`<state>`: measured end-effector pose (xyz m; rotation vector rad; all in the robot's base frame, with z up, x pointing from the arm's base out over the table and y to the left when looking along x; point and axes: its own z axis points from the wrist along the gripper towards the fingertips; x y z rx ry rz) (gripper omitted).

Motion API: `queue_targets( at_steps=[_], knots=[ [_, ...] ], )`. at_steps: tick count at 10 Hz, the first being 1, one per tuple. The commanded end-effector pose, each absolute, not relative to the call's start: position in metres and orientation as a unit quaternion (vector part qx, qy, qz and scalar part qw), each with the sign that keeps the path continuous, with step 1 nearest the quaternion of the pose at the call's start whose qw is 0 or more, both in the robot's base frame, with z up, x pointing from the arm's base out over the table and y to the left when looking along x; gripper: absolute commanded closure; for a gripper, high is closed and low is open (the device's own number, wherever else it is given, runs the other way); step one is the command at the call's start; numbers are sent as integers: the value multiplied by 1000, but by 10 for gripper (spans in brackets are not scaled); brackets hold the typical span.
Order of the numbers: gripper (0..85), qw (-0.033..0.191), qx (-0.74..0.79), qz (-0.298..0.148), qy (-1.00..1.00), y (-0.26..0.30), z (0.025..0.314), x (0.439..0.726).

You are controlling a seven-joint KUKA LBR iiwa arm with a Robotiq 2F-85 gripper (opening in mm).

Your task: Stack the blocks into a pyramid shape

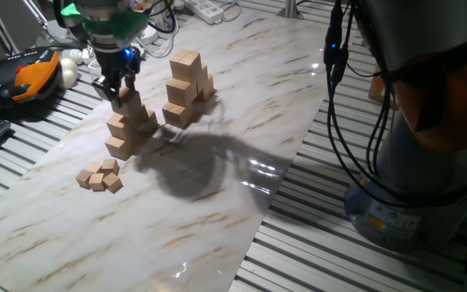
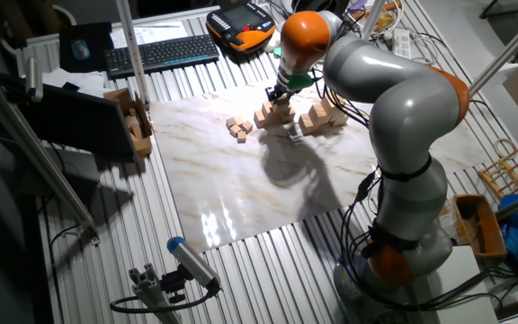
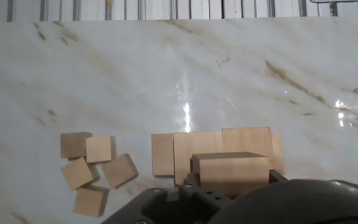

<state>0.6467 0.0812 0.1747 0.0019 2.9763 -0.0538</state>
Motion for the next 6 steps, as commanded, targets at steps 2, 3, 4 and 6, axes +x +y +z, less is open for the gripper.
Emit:
queue_targets(
  at_steps=[2,3,4,6],
  knots=[
    [850,81,0,-19,997,79,172,649],
    [850,78,-1,-20,997,77,170,651],
    [850,75,-2,-17,997,75,167,653],
    [850,61,-5,-12,998,71,166,656]
  ],
)
